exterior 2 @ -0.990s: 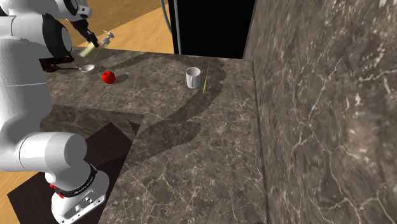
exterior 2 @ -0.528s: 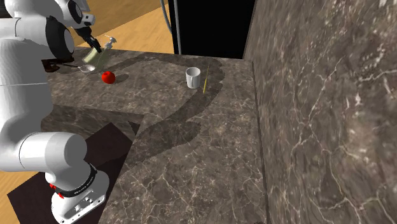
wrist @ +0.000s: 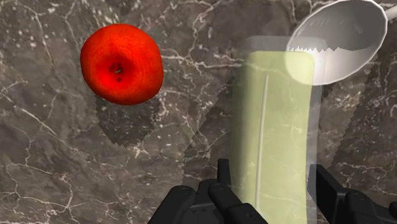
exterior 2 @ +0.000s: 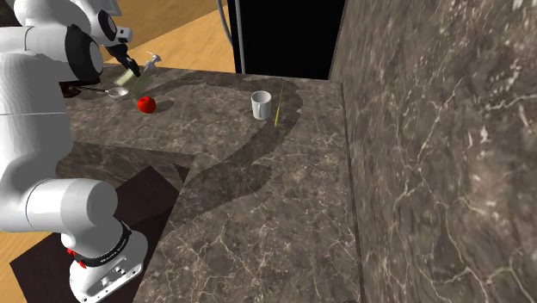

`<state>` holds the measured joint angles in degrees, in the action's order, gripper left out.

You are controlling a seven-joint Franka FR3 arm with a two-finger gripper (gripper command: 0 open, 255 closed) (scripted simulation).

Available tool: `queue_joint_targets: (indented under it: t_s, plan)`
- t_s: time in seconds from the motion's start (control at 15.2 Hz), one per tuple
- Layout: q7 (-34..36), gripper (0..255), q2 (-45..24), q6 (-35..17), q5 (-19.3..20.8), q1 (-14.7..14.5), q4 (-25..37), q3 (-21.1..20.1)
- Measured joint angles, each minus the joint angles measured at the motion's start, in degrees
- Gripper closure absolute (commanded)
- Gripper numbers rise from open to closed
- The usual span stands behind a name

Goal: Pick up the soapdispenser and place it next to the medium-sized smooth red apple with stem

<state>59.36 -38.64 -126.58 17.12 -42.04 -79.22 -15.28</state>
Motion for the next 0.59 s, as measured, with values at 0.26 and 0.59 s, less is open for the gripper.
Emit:
queue_joint_targets:
  t_s: [0.26,0.59]
  plan:
    - [0.11,255,-0.15,-0.01,0.09,-0.08,0.19,0.06]
    - [-0.01,0,-0.42,0.09,-0.01,-0.07,-0.06,-0.02]
